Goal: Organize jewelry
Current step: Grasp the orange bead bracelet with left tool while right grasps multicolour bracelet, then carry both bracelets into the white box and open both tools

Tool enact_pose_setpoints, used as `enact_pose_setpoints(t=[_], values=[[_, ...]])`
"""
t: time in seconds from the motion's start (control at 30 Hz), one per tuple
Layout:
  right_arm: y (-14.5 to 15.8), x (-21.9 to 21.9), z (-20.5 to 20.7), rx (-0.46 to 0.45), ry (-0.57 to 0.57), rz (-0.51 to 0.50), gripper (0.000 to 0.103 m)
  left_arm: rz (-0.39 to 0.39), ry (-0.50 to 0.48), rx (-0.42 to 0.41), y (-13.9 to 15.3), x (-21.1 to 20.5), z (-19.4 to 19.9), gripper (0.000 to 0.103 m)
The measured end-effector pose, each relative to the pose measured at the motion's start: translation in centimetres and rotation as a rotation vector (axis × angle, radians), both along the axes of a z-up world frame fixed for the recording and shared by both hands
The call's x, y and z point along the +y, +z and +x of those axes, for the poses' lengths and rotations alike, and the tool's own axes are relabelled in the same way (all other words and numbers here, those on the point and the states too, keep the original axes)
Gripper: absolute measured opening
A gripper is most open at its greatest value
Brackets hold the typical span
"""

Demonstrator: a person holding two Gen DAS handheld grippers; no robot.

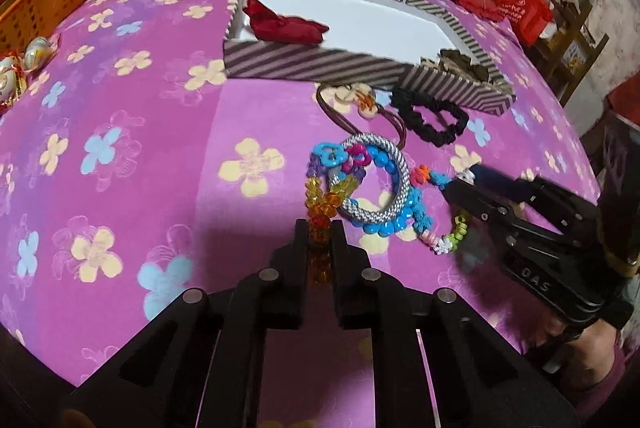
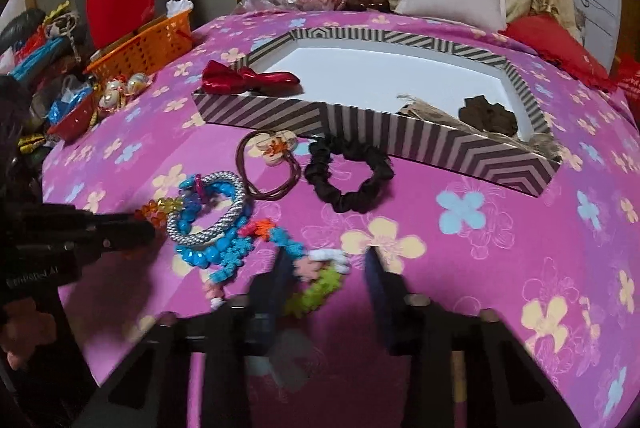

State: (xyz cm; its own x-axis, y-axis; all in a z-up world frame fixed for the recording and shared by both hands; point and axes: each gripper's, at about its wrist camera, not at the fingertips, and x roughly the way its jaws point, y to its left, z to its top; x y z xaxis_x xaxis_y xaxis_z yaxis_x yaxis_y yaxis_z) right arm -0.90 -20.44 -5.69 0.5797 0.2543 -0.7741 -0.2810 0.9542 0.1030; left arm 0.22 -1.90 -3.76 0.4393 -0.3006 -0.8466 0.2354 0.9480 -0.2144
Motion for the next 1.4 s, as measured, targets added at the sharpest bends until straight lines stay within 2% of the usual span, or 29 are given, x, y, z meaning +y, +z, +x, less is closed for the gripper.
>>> enact_pose_setpoints(t=[0.03, 0.2, 0.47, 0.77, 1.4], values=[[0.0, -0.1, -0.1, 0.003, 0.001, 0.007, 0.016, -0.004, -0.001, -0.005, 0.3, 0.1, 0.0, 0.009], [0.9, -1.0, -0.8, 0.001, -0.02, 0.082, 0.016, -0.009, -0.011, -0.049, 2.1, 0.3, -0.4, 0.009], [5.6, -1.5, -2.0, -0.087, -0.014, 0.132, 0.016, -0.018, 0.015, -0.105, 4.9, 1.3, -0.6, 0.008], [9.0, -1.6, -2.3, -0.15, -0.009, 0.127, 0.016, 0.024, 0.026, -0.16, 7.4, 1.3, -0.7, 0.009], [11.7, -2.9, 0.4, -0.184, -0.024, 0.088, 0.016, 0.092, 0.043, -0.211, 9.1, -0.6, 2.6, 0.009]])
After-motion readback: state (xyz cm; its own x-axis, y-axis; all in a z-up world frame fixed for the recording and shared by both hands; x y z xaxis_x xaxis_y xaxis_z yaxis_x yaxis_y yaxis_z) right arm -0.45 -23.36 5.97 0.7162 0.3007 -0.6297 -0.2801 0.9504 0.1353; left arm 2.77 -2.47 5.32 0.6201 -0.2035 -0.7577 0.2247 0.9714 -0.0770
